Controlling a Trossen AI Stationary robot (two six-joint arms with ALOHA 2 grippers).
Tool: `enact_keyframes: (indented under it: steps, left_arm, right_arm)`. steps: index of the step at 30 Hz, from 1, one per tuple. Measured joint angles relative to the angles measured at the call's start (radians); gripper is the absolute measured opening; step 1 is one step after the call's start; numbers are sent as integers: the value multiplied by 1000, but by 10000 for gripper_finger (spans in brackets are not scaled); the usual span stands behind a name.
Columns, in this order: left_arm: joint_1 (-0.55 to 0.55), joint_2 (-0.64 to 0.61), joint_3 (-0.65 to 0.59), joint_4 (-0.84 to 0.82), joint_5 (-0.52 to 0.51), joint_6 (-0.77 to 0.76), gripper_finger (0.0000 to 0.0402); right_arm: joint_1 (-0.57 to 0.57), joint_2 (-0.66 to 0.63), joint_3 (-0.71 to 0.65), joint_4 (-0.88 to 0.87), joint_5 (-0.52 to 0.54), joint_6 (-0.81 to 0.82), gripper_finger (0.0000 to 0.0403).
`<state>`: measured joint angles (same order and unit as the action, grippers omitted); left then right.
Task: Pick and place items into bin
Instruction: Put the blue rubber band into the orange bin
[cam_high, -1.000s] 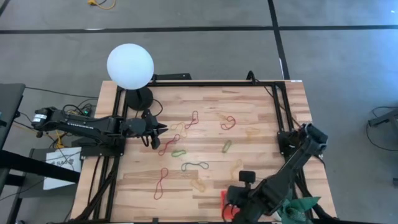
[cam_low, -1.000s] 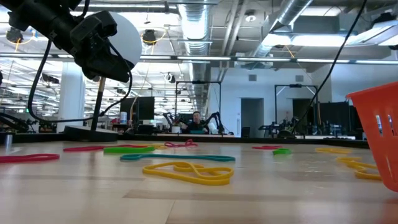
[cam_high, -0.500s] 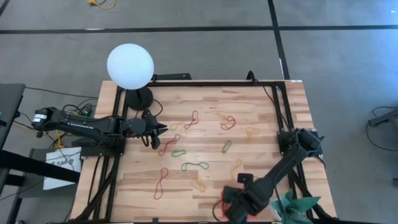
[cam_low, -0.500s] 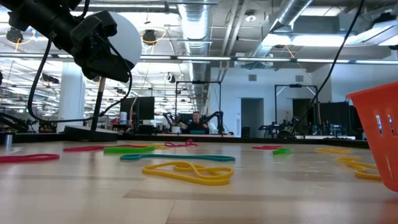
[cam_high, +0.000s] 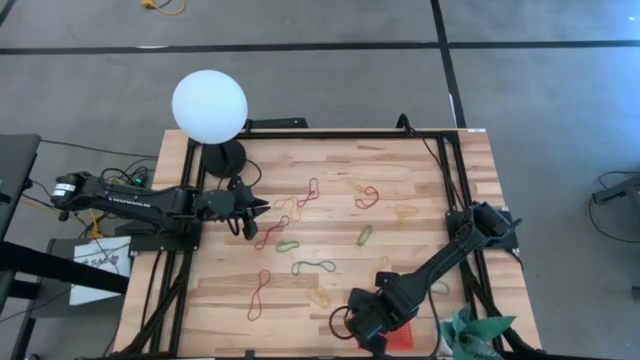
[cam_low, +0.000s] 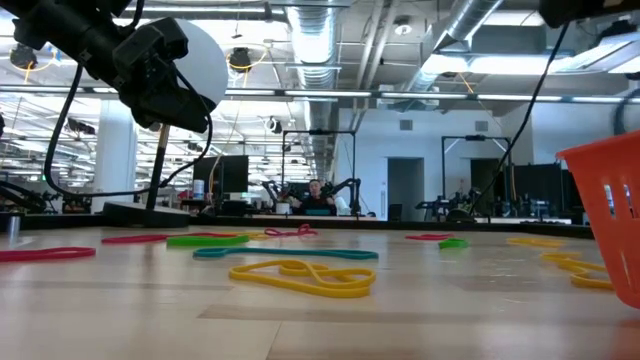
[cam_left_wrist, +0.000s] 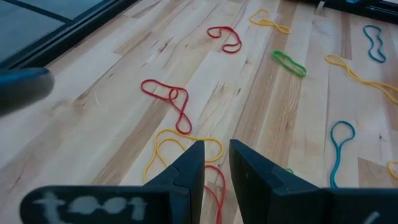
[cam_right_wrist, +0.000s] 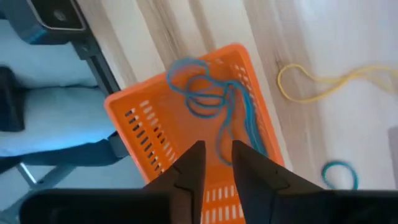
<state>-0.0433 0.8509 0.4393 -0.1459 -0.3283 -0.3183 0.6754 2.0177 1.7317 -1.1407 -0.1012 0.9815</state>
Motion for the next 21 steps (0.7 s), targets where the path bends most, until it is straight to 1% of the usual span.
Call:
enact_keyframes:
  steps: [4,8,12,15,18,21]
  left_arm:
    - [0,0,0,0,0,0,63]
    - [0,0,0,0,0,0,63]
    - [0,0,0,0,0,0,63]
    - [0,0,0,1,0,0,63]
    - [0,0,0,1,0,0,63]
    - [0,0,0,1,0,0,63]
  right_arm:
    - [-12,0,0,0,18,-132,79]
    - [-61,-1,0,1,79,-313,76]
    - [-134,-1,0,11,198,-473,77]
    - [-198,-1,0,72,289,-571,77]
    - [-265,-1,0,163,278,-614,77]
    - [-311,-1,0,237,279,-615,77]
